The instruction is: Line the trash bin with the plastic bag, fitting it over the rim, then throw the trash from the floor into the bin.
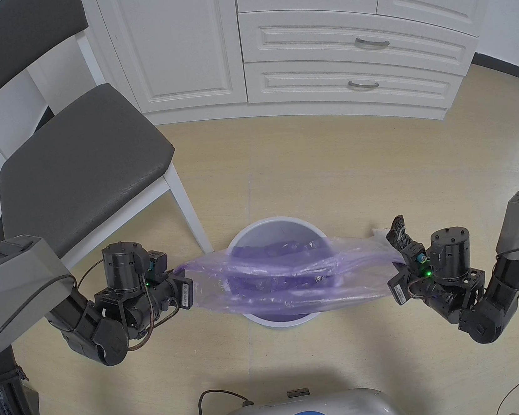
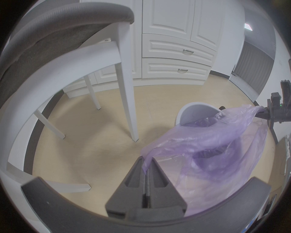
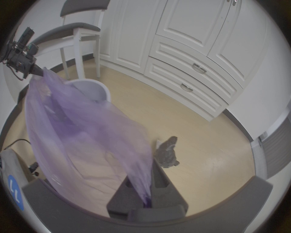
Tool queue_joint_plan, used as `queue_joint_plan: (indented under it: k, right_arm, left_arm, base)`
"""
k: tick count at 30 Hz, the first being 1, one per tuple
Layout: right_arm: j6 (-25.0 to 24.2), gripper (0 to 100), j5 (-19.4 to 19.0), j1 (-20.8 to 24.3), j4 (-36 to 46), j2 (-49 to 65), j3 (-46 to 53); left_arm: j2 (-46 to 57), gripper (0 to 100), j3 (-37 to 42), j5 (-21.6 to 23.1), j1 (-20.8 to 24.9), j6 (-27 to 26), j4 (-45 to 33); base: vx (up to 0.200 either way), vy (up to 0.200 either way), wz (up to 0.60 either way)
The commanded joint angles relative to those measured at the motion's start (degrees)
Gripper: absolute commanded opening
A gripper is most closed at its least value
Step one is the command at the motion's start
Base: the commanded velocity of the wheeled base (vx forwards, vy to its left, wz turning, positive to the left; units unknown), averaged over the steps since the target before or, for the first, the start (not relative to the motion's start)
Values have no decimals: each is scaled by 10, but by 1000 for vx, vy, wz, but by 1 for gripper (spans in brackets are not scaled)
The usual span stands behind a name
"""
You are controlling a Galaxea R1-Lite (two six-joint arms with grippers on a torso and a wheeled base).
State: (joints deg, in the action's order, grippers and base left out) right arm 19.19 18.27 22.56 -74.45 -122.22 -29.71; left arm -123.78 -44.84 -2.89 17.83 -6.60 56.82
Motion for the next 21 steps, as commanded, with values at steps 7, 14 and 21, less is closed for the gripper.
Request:
queue_joint_plan:
  k: [7, 14, 21]
  right_arm:
    - [1, 0, -58, 26, 4, 76, 59]
    - [1, 100, -64, 20, -14, 70, 55]
    - [23, 100, -97, 2, -14, 79, 80]
  left_arm:
    - [40, 0, 27, 9, 18, 0, 1]
    - [42, 0, 27, 9, 17, 0, 1]
    - [34, 0, 35, 10, 16, -1, 1]
  base:
    - [0, 0, 0]
    - [0, 0, 0]
    - [0, 0, 0]
